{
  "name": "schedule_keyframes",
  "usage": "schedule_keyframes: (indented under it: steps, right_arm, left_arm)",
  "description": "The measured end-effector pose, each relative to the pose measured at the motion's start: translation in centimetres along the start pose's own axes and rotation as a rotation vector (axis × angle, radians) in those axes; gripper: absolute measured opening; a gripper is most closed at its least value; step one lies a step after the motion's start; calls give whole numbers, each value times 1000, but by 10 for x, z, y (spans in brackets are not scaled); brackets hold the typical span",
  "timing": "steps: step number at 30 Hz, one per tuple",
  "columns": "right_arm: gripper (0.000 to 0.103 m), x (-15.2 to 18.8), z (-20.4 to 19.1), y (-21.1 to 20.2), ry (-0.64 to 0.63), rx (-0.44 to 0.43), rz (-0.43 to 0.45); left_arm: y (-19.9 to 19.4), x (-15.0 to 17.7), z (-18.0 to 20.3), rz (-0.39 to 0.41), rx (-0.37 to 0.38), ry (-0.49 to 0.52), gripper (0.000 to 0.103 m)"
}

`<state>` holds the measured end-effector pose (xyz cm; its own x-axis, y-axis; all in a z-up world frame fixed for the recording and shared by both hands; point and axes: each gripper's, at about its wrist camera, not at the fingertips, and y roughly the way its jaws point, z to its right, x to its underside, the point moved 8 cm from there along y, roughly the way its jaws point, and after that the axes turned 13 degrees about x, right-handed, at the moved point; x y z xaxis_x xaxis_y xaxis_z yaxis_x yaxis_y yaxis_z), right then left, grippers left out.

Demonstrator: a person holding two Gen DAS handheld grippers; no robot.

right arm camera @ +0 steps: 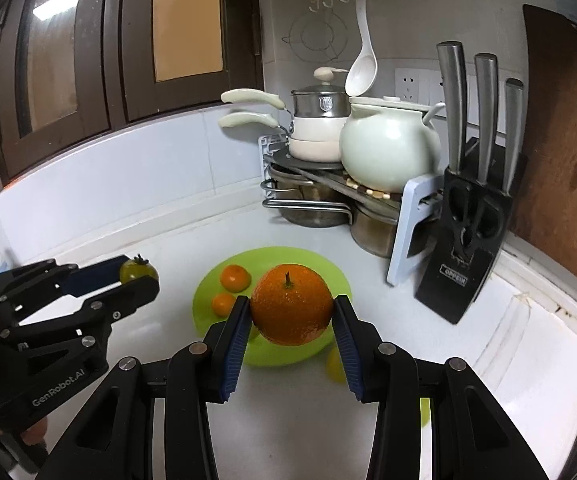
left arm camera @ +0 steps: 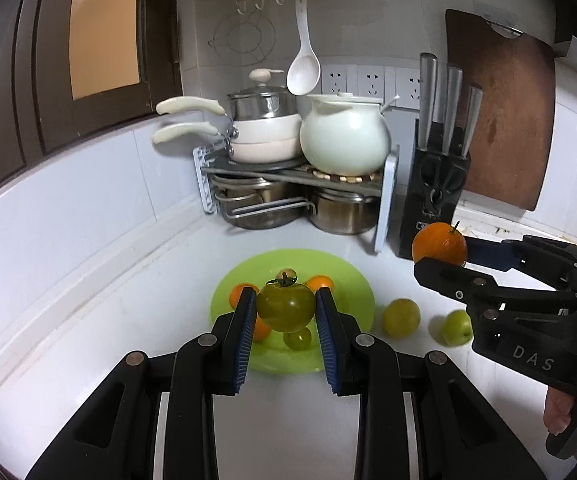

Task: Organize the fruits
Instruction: 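Carry the tomato and tangerine over the green plate with both tools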

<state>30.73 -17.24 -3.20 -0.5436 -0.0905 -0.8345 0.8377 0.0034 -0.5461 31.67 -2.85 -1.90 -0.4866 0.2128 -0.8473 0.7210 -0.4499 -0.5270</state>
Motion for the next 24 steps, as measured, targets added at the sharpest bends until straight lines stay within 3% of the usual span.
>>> schedule_keyframes:
  steps: [11,24]
  right_arm:
    - [43,-30,-7,34,-42,-22,-12]
    - [43,-40,-14,103,-76,-70,-103]
  left_arm:
    - [25,-31,-14,2,0,-3,30]
    - [85,-37,-45,-70,17,-62,30]
